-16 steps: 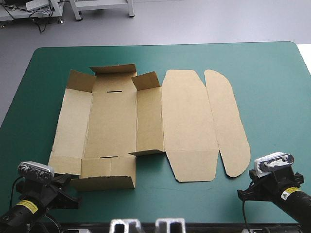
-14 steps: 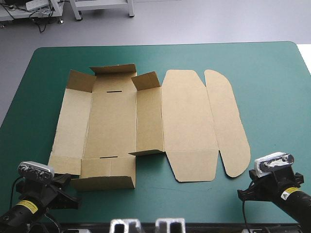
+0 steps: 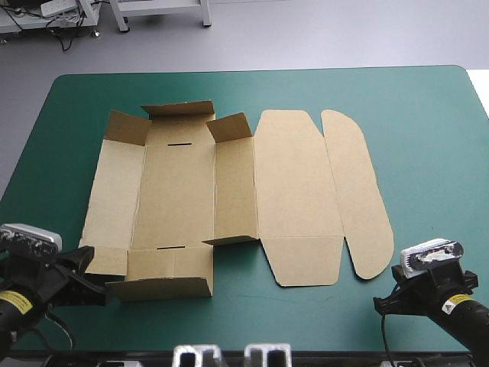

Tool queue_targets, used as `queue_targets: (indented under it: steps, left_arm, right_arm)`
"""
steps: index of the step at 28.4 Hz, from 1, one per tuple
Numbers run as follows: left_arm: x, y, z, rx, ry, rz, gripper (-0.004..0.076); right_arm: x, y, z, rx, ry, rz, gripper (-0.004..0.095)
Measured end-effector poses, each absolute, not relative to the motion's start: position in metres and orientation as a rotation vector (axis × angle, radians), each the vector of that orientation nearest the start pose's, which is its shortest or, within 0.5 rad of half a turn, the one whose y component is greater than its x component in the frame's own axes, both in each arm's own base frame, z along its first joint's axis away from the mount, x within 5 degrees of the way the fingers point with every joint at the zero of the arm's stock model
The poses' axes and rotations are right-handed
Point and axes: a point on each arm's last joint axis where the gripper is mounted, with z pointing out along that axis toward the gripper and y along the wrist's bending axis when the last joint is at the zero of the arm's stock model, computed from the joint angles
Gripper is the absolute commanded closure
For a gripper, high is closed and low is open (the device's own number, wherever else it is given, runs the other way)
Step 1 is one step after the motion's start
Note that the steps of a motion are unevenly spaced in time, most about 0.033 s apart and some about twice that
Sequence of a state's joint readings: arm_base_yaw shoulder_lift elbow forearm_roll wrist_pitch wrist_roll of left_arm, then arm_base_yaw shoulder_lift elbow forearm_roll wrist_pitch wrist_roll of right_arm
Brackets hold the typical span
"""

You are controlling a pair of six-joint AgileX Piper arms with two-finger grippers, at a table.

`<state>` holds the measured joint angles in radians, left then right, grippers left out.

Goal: Fold the box

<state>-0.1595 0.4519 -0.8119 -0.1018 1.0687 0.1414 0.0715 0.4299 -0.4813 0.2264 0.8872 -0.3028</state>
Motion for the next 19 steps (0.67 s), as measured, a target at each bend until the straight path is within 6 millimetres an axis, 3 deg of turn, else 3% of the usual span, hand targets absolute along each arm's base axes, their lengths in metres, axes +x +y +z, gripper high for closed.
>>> queue_targets:
  steps: [5, 9, 10, 16, 19]
  left_arm:
    - [0.081, -0.021, 0.392, 0.304, 2.227, -0.144, 0.0734]
    - [0.120, -0.026, 0.405, 0.299, 2.301, -0.130, 0.0734]
    - [0.138, -0.027, 0.407, 0.299, 2.318, -0.108, 0.0733]
    - [0.192, -0.025, 0.402, 0.231, 2.413, -0.031, 0.0710]
    - [0.219, -0.008, 0.393, 0.103, 2.470, -0.018, 0.0710]
  right_arm:
    - [0.070, 0.021, 0.272, -0.351, 2.268, 0.156, 0.0923]
    - [0.070, 0.021, 0.272, -0.351, 2.267, 0.156, 0.0923]
    - [0.070, 0.021, 0.272, -0.351, 2.267, 0.156, 0.0923]
    - [0.070, 0.021, 0.272, -0.350, 2.264, 0.156, 0.0923]
    - [0.070, 0.021, 0.272, -0.350, 2.264, 0.156, 0.0923]
